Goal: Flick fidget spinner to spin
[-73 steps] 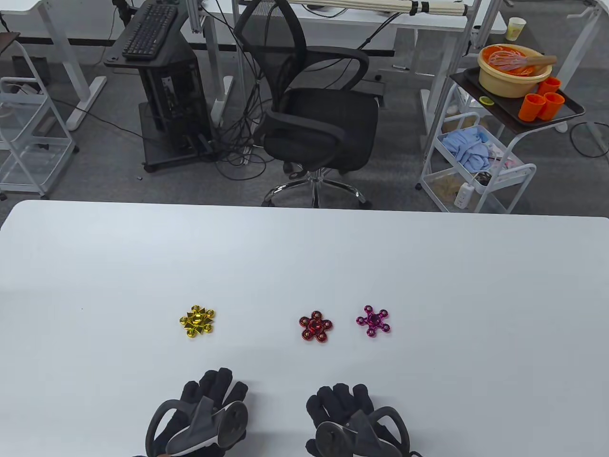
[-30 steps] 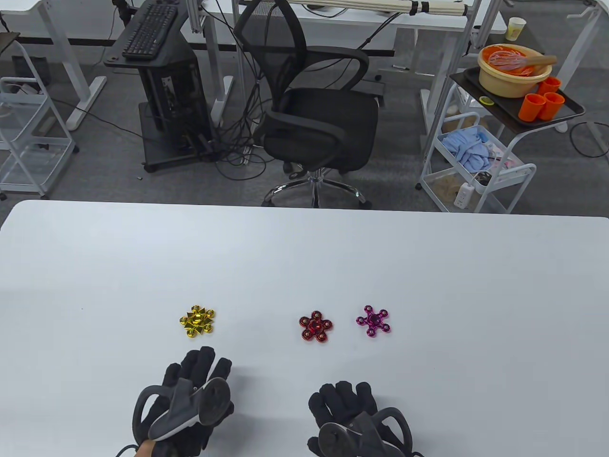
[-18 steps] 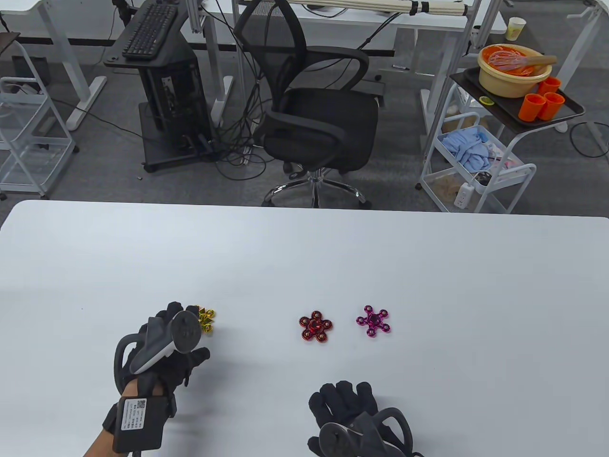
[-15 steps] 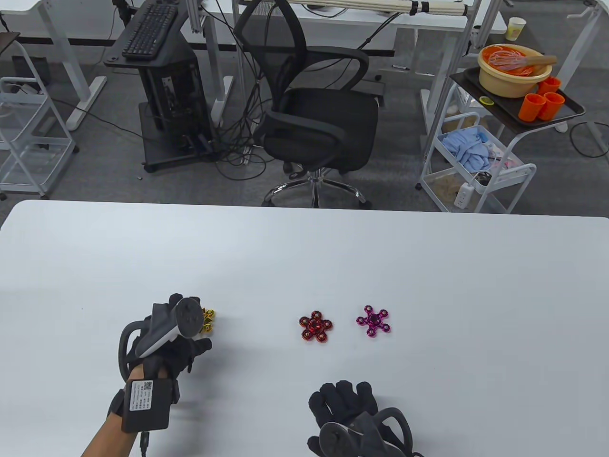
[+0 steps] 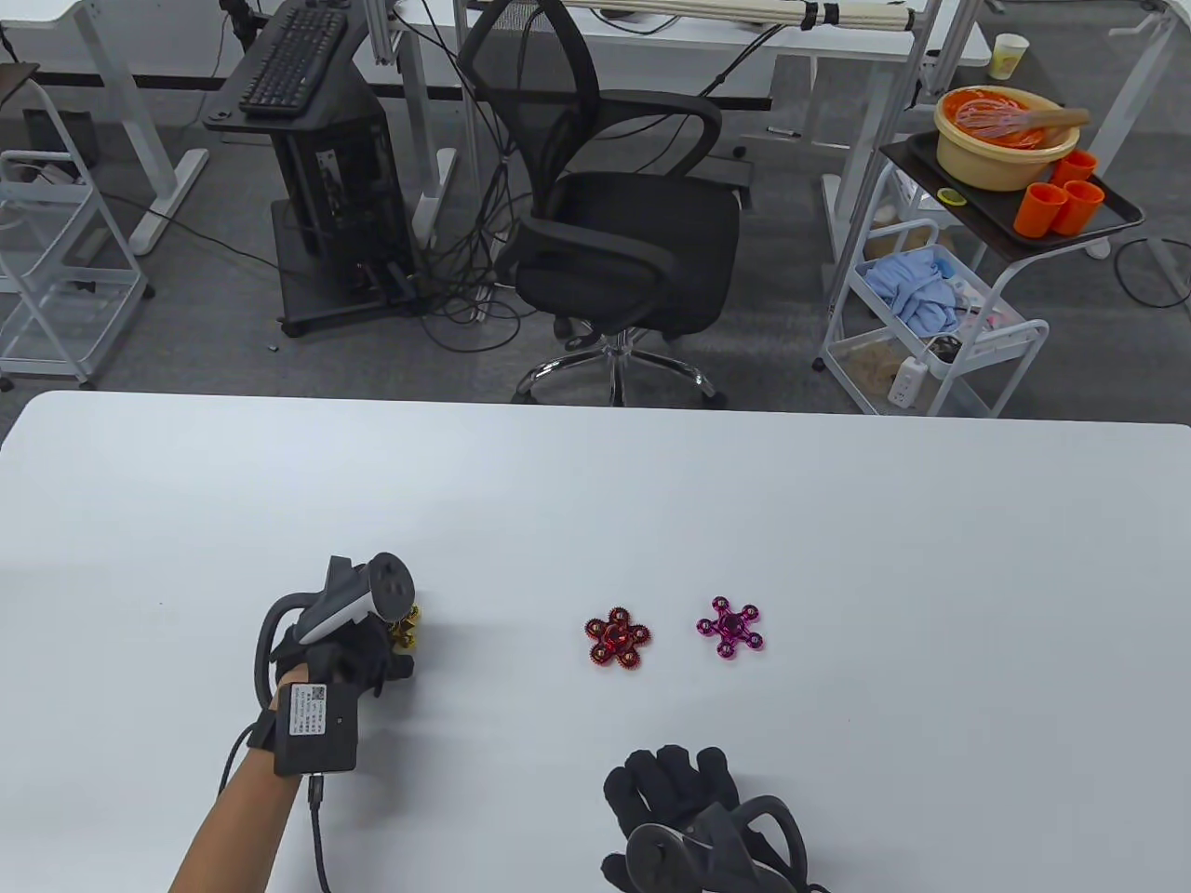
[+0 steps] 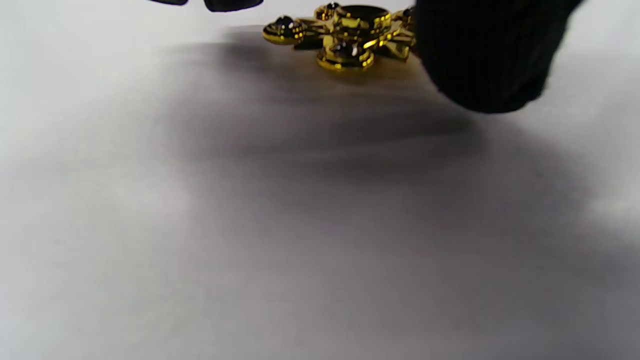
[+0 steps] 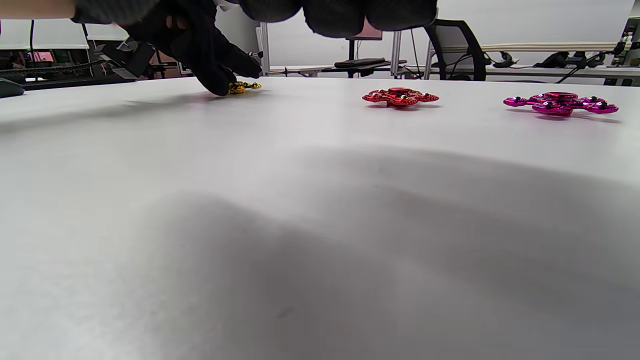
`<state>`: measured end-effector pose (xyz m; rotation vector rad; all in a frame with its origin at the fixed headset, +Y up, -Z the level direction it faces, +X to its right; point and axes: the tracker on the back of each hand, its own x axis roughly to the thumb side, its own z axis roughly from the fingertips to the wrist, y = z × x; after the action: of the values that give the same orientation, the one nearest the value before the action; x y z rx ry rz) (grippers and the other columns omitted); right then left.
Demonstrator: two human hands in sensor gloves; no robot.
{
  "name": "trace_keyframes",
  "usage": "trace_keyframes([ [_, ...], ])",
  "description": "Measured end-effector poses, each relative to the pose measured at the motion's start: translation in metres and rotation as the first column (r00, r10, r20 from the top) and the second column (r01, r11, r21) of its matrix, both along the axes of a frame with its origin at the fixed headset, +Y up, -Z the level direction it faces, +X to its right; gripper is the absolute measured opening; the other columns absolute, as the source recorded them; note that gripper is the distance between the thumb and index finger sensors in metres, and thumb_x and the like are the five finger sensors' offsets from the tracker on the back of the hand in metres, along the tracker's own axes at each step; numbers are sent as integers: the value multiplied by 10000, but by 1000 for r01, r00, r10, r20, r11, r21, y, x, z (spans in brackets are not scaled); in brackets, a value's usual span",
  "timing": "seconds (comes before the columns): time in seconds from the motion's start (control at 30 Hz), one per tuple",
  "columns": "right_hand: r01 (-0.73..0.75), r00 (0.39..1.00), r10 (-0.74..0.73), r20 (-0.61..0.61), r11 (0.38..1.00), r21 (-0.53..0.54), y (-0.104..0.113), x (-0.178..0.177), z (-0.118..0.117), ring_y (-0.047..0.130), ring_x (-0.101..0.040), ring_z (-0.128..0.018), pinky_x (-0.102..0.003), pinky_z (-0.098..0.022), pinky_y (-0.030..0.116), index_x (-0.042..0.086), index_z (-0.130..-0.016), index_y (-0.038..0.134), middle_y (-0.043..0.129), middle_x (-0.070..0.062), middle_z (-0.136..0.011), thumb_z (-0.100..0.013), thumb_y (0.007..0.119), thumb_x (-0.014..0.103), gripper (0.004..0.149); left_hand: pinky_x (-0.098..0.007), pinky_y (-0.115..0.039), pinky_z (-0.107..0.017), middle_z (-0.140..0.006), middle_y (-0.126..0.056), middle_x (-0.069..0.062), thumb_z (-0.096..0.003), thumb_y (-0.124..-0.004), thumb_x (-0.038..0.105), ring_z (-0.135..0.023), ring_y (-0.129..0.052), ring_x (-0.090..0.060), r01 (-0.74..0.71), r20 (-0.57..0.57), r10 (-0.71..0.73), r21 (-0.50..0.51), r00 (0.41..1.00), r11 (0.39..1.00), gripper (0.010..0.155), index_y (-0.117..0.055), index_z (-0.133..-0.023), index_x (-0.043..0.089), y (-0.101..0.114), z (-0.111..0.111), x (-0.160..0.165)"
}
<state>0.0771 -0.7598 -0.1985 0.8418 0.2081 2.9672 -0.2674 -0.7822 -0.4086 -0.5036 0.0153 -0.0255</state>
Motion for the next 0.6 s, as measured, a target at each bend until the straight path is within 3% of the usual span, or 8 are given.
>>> trace_keyframes([
  [0.3,20,1000,-20,-6,999,-37,-2,-1,0,361,-512,-995,-708,-708,257,183,-1021,352,347,-178,-1109,-466,582,565,712,-610,-454,-762,-1128,-257,-109,-316,-801,527,-1046,-410,-383,-63,-23,63,-1,998,998,861,-316,-984,282,-8,-9,-10],
  [0.6,36,999,-36,-4,998,-43,-2,-1,0,363,-514,-993,-708,-707,258,182,-1020,353,345,-179,-1109,-466,584,565,712,-552,-565,-731,-1091,-425,-74,-316,-836,490,-994,-540,-342,-97,-25,101,113,995,989,791,-452,-964,251,-6,-11,-13],
])
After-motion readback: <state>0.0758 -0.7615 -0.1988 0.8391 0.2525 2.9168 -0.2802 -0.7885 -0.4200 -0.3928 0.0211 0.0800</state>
